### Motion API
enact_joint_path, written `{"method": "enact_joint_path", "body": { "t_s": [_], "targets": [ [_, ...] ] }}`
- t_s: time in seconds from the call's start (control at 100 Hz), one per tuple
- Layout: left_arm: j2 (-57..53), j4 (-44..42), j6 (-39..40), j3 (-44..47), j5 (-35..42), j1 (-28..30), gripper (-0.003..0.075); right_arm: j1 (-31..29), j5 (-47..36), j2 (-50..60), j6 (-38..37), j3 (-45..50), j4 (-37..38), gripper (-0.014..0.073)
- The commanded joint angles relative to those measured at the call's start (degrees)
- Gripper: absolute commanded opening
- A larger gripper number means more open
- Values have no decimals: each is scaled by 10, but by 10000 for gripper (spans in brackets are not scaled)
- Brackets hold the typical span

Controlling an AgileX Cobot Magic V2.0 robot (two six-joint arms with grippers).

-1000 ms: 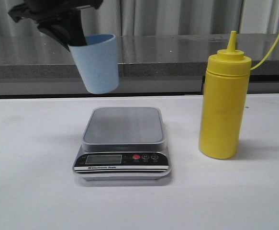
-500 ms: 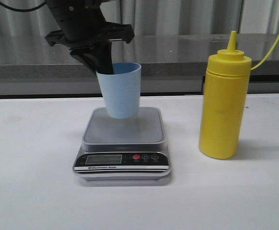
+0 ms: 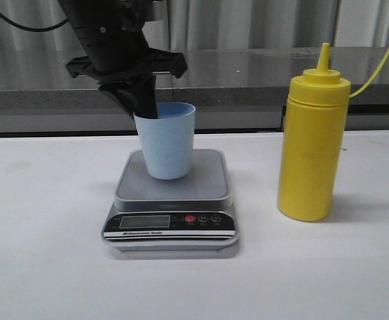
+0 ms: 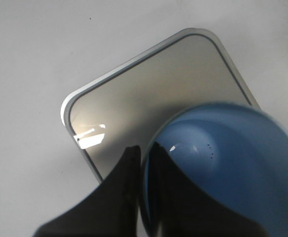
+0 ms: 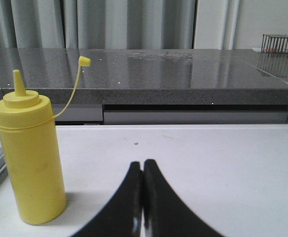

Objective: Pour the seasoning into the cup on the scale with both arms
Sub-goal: 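Lift the cup with the left gripper and carry it over the scale, then lower the cup onto the scale and open the left gripper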

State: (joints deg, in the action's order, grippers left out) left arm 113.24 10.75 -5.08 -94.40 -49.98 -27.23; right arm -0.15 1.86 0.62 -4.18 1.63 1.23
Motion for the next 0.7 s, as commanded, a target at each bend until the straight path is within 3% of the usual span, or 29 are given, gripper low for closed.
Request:
{"method": "enact_joint_path", "body": {
  "t_s": [0.0,0.31,0.43,0.59,0.69],
  "targets": [
    [-23,6,0,-19,17,-5,-18,-3,-44,9,2,0,1,-67],
    [-20,7,0,-24,15,-5,1,-3,-44,9,2,0,1,-67],
    [-20,11,0,-36,12,-5,137,-3,-44,9,2,0,1,-67],
    [-20,11,0,-62,-15,-5,413,-3,-44,9,2,0,1,-67],
    [-21,11,0,-75,-32,-5,479,-3,-44,9,2,0,1,-67]
  ]
}}
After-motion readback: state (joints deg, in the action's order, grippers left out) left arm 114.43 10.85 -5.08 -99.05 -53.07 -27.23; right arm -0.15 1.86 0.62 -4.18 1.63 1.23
